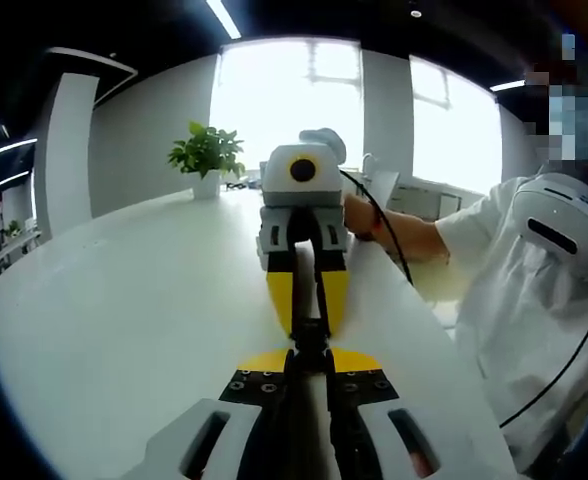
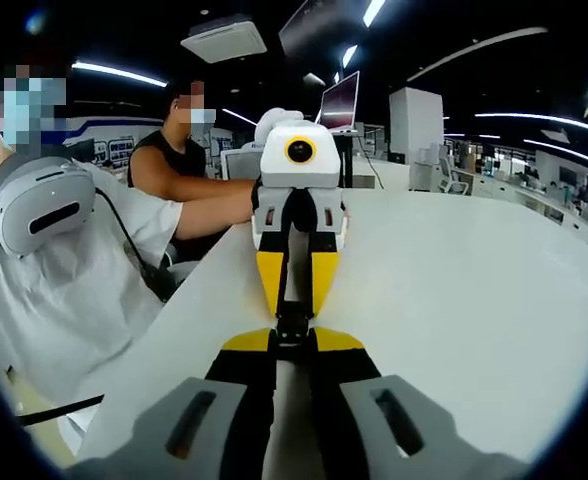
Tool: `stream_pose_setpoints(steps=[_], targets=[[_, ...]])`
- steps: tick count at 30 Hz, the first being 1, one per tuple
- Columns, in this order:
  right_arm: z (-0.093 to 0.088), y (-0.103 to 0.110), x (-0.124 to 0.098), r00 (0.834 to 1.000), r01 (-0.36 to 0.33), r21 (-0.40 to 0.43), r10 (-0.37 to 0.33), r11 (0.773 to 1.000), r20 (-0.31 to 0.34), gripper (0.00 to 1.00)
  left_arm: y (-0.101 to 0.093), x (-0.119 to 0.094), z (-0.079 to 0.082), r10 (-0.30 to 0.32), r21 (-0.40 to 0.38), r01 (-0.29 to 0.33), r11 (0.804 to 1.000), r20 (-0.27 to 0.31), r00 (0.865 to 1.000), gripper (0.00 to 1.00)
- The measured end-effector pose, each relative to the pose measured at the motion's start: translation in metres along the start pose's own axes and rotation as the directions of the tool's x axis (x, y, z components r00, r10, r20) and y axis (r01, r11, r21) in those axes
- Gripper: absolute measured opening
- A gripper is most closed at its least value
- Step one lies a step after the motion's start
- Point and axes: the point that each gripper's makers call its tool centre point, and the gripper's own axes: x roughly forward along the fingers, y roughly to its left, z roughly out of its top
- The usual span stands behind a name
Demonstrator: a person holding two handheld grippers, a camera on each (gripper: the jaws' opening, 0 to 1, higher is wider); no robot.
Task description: Snap the two parts of the plastic buckle together until the buckle closes and remains connected.
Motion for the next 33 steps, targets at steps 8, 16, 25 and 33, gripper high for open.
stream_pose_setpoints(steps=[8, 16, 25, 33], targets=[[0.001, -0.005, -0.002, 1.000, 0.010, 0.038, -0.010, 0.999, 0.000, 0.10, 0.002, 0.001, 0.000, 0.011, -0.004, -0.011, 1.000, -0.003, 1.000, 0.10], [0.002, -0.008, -0.003, 1.000, 0.027, 0.038, -0.027, 0.999, -0.008, 0.10, 0.005, 0.005, 0.000, 0.036, -0.009, -0.036, 0.999, -0.003, 0.999, 0.09], [0.001, -0.018, -0.007, 0.997, 0.073, 0.053, -0.073, 0.996, 0.000, 0.10, 0.013, 0.007, 0.000, 0.095, -0.010, -0.095, 0.995, 0.001, 0.995, 0.09], [0.003, -0.019, -0.001, 0.997, 0.083, 0.047, -0.083, 0.995, -0.004, 0.09, 0.010, 0.004, 0.005, 0.100, 0.013, -0.100, 0.995, 0.013, 0.995, 0.08]])
